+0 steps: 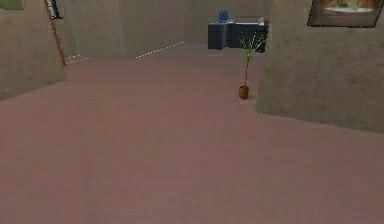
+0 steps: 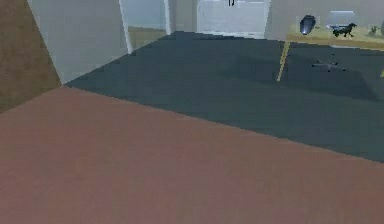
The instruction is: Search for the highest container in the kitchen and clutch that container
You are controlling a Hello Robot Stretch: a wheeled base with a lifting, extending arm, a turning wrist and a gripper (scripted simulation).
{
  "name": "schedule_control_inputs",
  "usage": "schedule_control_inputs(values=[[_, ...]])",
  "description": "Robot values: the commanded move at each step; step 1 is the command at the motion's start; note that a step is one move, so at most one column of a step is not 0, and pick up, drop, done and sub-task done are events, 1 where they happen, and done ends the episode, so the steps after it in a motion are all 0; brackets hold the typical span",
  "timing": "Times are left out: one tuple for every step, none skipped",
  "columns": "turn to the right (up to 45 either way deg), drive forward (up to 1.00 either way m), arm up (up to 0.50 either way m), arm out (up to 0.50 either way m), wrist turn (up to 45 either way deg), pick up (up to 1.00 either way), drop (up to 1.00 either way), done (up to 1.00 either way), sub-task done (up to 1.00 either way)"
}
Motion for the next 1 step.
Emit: schedule_control_inputs(values=[[3.0,0.00,0.00,0.00,0.0,0.00,0.00,0.00,0.00]])
